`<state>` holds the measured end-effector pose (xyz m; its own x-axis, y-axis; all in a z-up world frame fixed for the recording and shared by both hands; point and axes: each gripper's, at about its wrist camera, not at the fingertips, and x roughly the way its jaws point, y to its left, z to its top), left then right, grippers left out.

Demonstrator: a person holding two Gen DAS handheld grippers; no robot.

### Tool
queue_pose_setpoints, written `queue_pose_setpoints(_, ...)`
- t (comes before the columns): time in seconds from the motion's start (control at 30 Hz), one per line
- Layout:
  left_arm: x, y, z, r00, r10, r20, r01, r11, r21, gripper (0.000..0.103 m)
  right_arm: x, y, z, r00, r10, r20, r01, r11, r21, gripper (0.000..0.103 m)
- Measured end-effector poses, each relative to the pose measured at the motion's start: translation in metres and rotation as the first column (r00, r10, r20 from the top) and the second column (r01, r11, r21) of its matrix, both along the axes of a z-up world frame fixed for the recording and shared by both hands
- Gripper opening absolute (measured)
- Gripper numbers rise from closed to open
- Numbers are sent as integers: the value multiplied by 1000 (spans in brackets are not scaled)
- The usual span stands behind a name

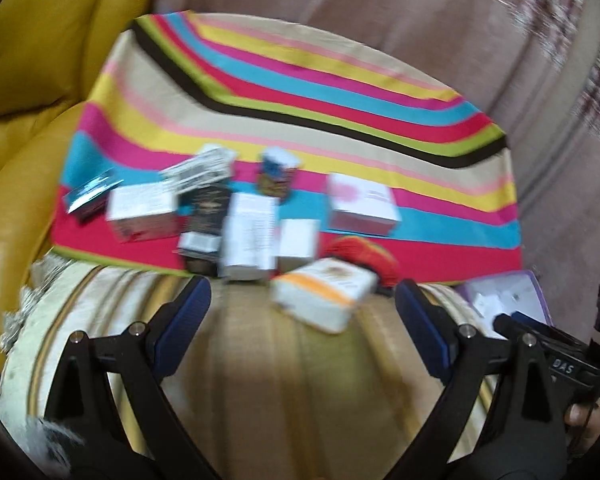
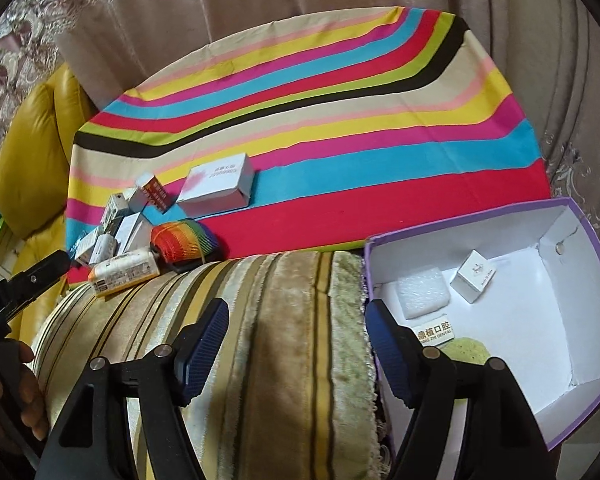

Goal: Organize objects
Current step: 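Move both tools back toward the remaining items on the table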

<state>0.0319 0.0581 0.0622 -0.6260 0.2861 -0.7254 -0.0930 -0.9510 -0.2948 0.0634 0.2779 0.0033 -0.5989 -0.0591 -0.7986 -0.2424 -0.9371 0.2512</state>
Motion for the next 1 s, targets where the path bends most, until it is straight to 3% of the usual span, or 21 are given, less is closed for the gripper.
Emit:
queue_pose_setpoints(0.23, 0, -44, -11, 994, 103, 25, -103, 995, 0, 95, -11, -15, -1, 999, 42, 19, -42, 999, 13, 72)
queue_pose_setpoints(0.5, -2, -70, -21, 987, 152, 50, -153, 988, 15, 95, -27, -44, 3, 989, 148, -1, -148, 989, -18, 72)
queue_pose_setpoints(0.67, -5, -85, -24, 982, 182, 53, -183, 983, 15, 95, -49, -77, -2, 949, 315, -26, -315, 941, -123, 72)
queue_pose_setpoints(0.73, -6, -92, -26, 980, 192, 58, -194, 981, 21, 95, -57, -88, -4, 932, 362, -19, -362, 923, -130, 72)
queue_pose_setpoints(0.83, -8, -97, -29, 977, 200, 69, -202, 979, 31, 95, -70, -104, -7, 906, 424, -11, -422, 898, -129, 81)
queue_pose_setpoints(1.0, -11, -103, -32, 976, 201, 81, -205, 978, 45, 95, -88, -119, -14, 878, 478, 5, -472, 869, -147, 82)
